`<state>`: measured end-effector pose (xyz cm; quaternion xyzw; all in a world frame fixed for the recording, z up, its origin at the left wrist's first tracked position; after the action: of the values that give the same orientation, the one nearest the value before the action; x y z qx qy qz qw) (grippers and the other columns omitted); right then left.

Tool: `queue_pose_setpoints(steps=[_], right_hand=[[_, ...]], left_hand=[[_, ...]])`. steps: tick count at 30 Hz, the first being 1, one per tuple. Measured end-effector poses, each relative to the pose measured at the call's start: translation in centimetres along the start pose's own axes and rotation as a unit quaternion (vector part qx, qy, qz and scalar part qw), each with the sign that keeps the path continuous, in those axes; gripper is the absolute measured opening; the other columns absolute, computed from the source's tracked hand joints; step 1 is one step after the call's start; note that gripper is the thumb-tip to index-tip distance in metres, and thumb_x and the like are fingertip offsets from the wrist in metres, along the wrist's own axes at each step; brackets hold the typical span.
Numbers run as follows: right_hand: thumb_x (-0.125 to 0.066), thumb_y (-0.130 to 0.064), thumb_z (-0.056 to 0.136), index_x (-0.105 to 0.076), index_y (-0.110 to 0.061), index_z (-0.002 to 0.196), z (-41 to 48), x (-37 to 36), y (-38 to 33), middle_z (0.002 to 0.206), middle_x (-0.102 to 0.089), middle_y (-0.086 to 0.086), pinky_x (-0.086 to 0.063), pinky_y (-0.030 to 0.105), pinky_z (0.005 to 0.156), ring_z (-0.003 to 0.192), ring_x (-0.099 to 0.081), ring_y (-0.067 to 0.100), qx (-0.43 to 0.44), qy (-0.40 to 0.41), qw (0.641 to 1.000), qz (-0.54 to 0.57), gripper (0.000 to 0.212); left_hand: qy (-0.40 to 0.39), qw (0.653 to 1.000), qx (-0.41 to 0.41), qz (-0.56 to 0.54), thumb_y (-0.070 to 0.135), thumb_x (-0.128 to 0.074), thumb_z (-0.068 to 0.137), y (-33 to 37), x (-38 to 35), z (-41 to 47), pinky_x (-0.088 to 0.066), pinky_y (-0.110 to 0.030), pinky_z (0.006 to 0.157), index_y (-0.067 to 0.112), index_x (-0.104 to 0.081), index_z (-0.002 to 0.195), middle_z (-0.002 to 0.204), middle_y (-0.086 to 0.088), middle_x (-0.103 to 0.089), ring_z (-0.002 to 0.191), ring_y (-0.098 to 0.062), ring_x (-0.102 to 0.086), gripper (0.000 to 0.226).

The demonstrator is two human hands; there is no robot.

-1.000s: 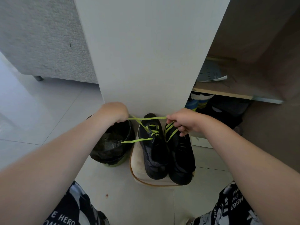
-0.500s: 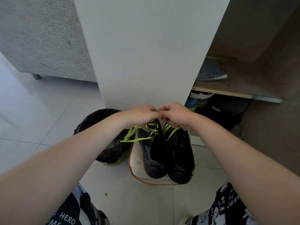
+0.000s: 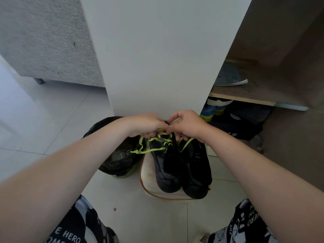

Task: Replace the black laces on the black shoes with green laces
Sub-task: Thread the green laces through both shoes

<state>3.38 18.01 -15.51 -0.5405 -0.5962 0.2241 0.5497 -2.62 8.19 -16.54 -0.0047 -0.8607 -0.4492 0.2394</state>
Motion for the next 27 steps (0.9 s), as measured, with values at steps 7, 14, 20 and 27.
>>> queue_pose_setpoints(steps=[7, 14, 20, 27], right_hand=[[-0.084, -0.047, 0.073, -0.077, -0.021, 0.085, -1.2, -1.6, 4.2, 0.067, -0.074, 0.005, -0.05, 0.024, 0.051, 0.05, -0.064, 0.015, -0.087, -0.083, 0.922, -0.369, 0.031], [-0.074, -0.021, 0.09, -0.067, -0.021, 0.103, -0.9, -1.5, 6.4, 0.08, -0.077, 0.01, -0.048, 0.025, 0.047, 0.068, -0.074, 0.021, -0.139, -0.089, 0.954, -0.251, 0.015], [-0.07, -0.002, 0.091, -0.06, -0.012, 0.109, -0.7, -1.0, 8.4, 0.089, -0.072, 0.006, -0.039, 0.02, 0.039, 0.067, -0.074, 0.02, -0.178, -0.084, 0.975, -0.107, 0.022], [-0.065, 0.0, 0.094, -0.06, -0.008, 0.11, -0.7, -1.2, 9.1, 0.092, -0.069, 0.01, -0.037, 0.018, 0.038, 0.066, -0.074, 0.018, -0.197, -0.093, 0.974, -0.068, 0.018]], left_hand=[[0.056, 0.996, 0.011, 0.069, 0.026, -0.06, 0.095, -2.0, 0.2, 0.5, -0.032, -0.019, 0.045, 0.018, -0.075, 0.089, 0.071, 0.006, -0.066, 0.051, -0.011, -0.042, 0.018], [0.013, 0.999, 0.001, 0.037, 0.011, -0.059, 0.094, -2.5, -2.6, 1.3, -0.04, -0.018, 0.053, 0.02, -0.074, 0.104, 0.086, -0.003, -0.07, 0.058, -0.009, -0.048, 0.02], [0.074, 0.993, -0.029, 0.082, 0.015, -0.063, 0.092, -2.2, -3.3, 1.3, -0.047, -0.012, 0.053, 0.013, -0.072, 0.092, 0.08, 0.003, -0.075, 0.055, -0.01, -0.064, 0.009], [0.183, 0.975, -0.053, 0.118, 0.026, -0.07, 0.088, -2.0, -3.1, 0.7, -0.041, -0.018, 0.074, 0.024, -0.076, 0.09, 0.089, 0.009, -0.068, 0.084, -0.006, -0.061, 0.006]])
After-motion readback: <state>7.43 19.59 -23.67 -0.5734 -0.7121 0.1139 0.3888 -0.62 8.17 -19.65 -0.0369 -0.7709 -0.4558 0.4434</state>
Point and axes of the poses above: each hand's wrist, its own z-axis towards the middle knuckle, its own x-axis out of the back of the hand, y = z × x, the point moved 10 cm from there along z, towards the middle knuckle
